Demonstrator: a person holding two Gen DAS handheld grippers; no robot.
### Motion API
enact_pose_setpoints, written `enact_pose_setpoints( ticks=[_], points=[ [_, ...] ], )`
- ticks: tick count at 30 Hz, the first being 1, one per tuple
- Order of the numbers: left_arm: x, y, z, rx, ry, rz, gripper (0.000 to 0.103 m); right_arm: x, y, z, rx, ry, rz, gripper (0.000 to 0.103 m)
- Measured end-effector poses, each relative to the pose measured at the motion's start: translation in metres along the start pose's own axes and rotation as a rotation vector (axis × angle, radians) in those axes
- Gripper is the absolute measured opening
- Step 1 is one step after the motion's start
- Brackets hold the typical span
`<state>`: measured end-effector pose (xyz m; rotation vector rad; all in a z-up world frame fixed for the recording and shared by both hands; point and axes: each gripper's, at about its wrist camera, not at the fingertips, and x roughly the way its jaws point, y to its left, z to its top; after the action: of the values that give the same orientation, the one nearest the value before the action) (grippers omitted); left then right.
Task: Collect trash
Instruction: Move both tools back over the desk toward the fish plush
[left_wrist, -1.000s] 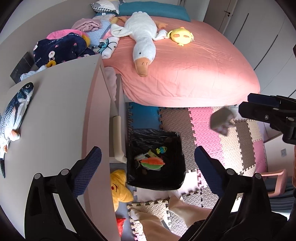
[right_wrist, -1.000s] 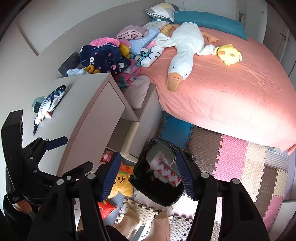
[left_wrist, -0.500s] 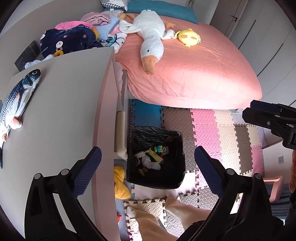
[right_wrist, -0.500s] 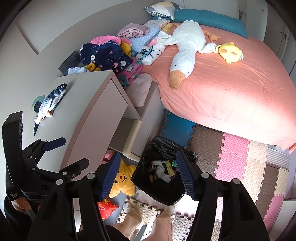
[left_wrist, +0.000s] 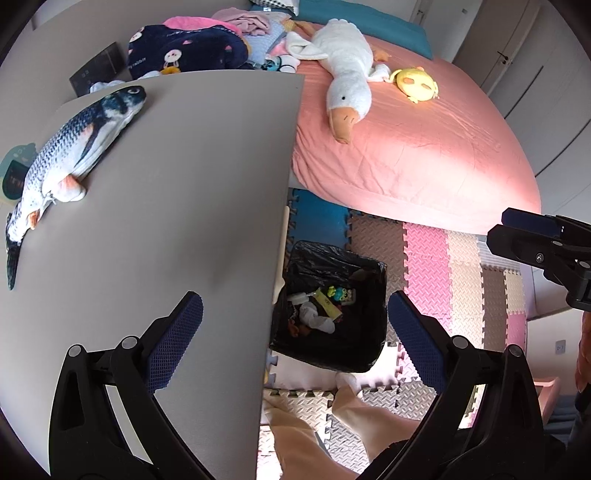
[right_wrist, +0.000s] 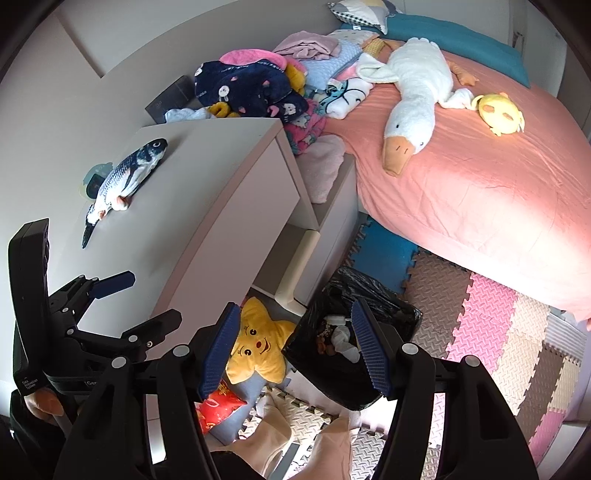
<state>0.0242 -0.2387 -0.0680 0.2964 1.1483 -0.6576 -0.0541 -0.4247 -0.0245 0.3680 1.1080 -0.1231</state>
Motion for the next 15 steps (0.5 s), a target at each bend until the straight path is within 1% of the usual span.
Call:
enact_pose_setpoints(
  ticks=[7, 15],
  points=[
    [-0.009, 0.038, -0.011, -0.082, -0.008, 0.039, 0.097, 0.014, 0.036, 0.011, -0.065, 0.02, 0.04, 0.064],
    [-0.026, 0.086, -0.028, -0.172, -0.023, 0.103, 0.097, 0.032, 0.081, 0.024, -0.129, 0.044, 0.089, 0.064]
  ],
)
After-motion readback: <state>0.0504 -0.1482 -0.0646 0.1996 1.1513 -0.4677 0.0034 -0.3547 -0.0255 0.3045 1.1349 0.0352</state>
